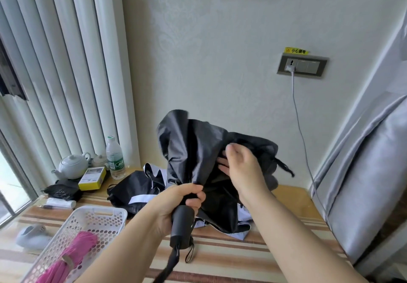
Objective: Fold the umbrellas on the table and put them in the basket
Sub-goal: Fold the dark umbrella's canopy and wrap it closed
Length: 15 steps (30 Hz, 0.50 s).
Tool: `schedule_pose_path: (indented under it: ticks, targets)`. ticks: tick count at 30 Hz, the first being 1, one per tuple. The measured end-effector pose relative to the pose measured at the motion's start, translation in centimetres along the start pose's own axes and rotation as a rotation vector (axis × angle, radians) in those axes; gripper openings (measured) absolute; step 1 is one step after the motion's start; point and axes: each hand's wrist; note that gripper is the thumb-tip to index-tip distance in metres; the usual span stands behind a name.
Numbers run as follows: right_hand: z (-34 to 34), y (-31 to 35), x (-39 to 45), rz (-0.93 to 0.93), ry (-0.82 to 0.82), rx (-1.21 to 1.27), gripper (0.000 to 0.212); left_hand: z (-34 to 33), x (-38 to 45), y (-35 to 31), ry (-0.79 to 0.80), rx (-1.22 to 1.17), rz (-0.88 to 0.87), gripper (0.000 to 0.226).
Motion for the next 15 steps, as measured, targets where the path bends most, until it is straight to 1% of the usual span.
schedule_pose_path:
  ticks: [2,4,6,8,10,11,12,13,14,15]
  targets:
    - [1.1,0.3,0.1,0.143,-0.109,-0.188,0.024,0.2,0.0,0.1,0.028,-0.099,0.022,0.017]
    - [1.9,0.5,-0.2,0.298,-0.199,-0.414,0.023,0.2,0.1,0.3,0.034,-0.120,0.007,0.017]
    - [2.4,0.3,-0.3,0.410,-0.205,-0.542,0.025,0.3,0.3,0.3,0.043,-0.148,-0.004,0.018]
    - [2.8,0.3,-0.1,0.442,-0.089,-0.653,0.028,0.5,0.4,0.1,0.053,-0.165,-0.007,0.019]
    - [3.0,0.1,-0.1,0.388,0.083,-0.821,0.034,0.5,0.3,-0.2,0.053,-0.198,-0.014,0.021]
    - [3.0,-0.1,-0.1,0.371,0.124,-0.901,0.038,0.6,0.3,-0.3,0.055,-0.229,-0.012,0.021]
    - [3.0,-0.4,-0.1,0.387,0.102,-0.950,0.042,0.6,0.3,-0.4,0.057,-0.268,-0.001,0.022]
    - [3.0,-0.6,-0.1,0.430,0.027,-0.962,0.043,0.8,0.3,-0.5,0.063,-0.306,0.015,0.022]
    - [2.9,-0.6,-0.2,0.459,-0.060,-0.932,0.044,0.9,0.3,-0.6,0.071,-0.333,0.028,0.021]
    - [3.0,-0.4,-0.3,0.441,-0.112,-0.862,0.044,1.0,0.3,-0.6,0.077,-0.345,0.038,0.020]
Point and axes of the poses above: each hand's wrist, its own x-axis towards the middle knuckle, its own z-axis out of the back of the hand, y = z × x, and after that the axes turned 9 degrees about -y, right-handed
